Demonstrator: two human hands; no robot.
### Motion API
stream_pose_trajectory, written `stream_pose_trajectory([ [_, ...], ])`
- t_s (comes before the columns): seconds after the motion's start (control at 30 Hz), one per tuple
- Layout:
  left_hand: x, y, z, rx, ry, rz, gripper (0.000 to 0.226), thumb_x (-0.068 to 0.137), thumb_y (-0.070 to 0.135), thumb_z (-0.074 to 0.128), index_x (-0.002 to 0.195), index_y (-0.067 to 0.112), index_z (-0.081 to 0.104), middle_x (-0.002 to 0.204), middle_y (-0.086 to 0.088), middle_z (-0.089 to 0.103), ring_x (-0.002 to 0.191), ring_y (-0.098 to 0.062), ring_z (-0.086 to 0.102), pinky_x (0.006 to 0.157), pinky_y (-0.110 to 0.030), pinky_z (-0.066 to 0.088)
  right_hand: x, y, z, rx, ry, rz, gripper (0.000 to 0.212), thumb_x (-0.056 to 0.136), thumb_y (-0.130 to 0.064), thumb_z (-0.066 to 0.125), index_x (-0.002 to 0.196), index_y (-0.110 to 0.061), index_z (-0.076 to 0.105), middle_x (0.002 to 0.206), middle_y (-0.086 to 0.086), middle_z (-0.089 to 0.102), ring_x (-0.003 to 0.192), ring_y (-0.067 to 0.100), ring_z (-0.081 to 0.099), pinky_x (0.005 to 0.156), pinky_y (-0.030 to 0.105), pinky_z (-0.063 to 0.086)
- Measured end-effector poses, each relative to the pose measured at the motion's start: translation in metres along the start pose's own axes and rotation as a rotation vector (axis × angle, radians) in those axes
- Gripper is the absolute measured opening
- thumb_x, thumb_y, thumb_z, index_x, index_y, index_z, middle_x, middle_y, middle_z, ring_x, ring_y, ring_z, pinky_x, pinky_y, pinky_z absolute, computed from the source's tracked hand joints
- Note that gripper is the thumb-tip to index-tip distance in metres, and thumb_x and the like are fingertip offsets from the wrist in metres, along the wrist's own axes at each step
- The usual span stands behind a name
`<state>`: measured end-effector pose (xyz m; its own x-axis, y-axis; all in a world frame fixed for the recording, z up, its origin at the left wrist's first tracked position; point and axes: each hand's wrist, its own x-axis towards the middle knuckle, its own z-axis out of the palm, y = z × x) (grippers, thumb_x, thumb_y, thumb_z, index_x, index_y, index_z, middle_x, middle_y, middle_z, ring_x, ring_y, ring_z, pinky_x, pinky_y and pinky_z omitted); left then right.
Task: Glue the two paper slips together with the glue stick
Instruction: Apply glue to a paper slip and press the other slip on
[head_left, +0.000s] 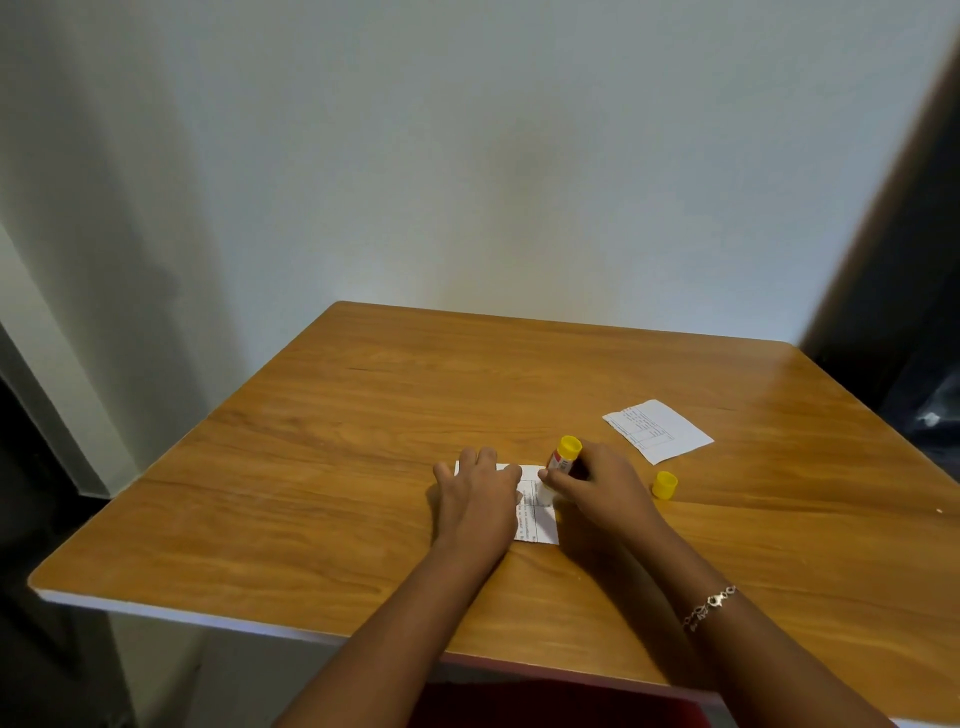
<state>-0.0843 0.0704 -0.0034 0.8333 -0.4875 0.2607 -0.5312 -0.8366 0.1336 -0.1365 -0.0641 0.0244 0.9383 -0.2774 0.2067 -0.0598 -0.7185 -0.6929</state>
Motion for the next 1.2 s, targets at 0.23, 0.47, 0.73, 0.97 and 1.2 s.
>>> stream_pose_trajectory([
  [0.23, 0.002, 0.001, -0.006, 0.026, -0.049, -0.001, 0.021, 0.093, 0.031, 0.047, 0.111, 0.023, 0.055, 0.124, -0.005, 0.049, 0.115, -0.025, 0.040, 0.090, -0.042, 0.030, -0.025, -0.002, -0.006, 0.030, -0.047, 0.008, 0.021, 0.081, -0.027, 0.065, 0.086, -0.007, 0.064, 0.081, 0.012, 0.068, 0.075, 0.027, 0.061, 0.064, 0.038, 0.046],
  [0.47, 0.011, -0.009, -0.012, 0.027, -0.101, 0.056, 0.029, 0.089, 0.038, 0.053, 0.115, 0.028, 0.055, 0.125, -0.002, 0.050, 0.119, -0.022, 0.037, 0.091, -0.043, 0.026, -0.039, 0.006, -0.012, 0.465, -0.083, 0.162, 0.014, 0.083, -0.017, 0.065, 0.079, -0.004, 0.062, 0.062, 0.006, 0.064, 0.057, 0.024, 0.058, 0.053, 0.032, 0.044],
  [0.73, 0.017, -0.044, -0.022, -0.039, -0.262, 0.265, 0.033, 0.087, 0.028, 0.058, 0.117, 0.040, 0.056, 0.129, 0.014, 0.052, 0.117, -0.013, 0.038, 0.080, -0.039, 0.018, -0.042, 0.019, -0.012, 0.772, 0.017, 0.323, 0.016, 0.083, -0.014, 0.064, 0.087, 0.001, 0.062, 0.069, 0.010, 0.065, 0.065, 0.022, 0.064, 0.047, 0.019, 0.050],
  [0.97, 0.012, -0.045, -0.017, -0.029, -0.221, 0.171, 0.031, 0.086, 0.041, 0.056, 0.116, 0.035, 0.056, 0.123, 0.006, 0.049, 0.118, -0.017, 0.036, 0.087, -0.041, 0.023, -0.028, -0.001, -0.004, 0.572, -0.066, 0.182, 0.013, 0.082, -0.019, 0.065, 0.075, -0.009, 0.064, 0.067, 0.011, 0.064, 0.053, 0.015, 0.055, 0.052, 0.025, 0.043],
  [1.2, 0.008, -0.048, -0.017, -0.091, -0.226, 0.148, 0.031, 0.088, 0.041, 0.053, 0.118, 0.034, 0.055, 0.122, 0.006, 0.048, 0.118, -0.018, 0.036, 0.091, -0.042, 0.026, -0.020, -0.027, 0.010, 0.399, -0.250, -0.007, 0.011, 0.082, -0.019, 0.065, 0.072, -0.023, 0.063, 0.066, -0.003, 0.066, 0.063, 0.013, 0.061, 0.060, 0.026, 0.048],
])
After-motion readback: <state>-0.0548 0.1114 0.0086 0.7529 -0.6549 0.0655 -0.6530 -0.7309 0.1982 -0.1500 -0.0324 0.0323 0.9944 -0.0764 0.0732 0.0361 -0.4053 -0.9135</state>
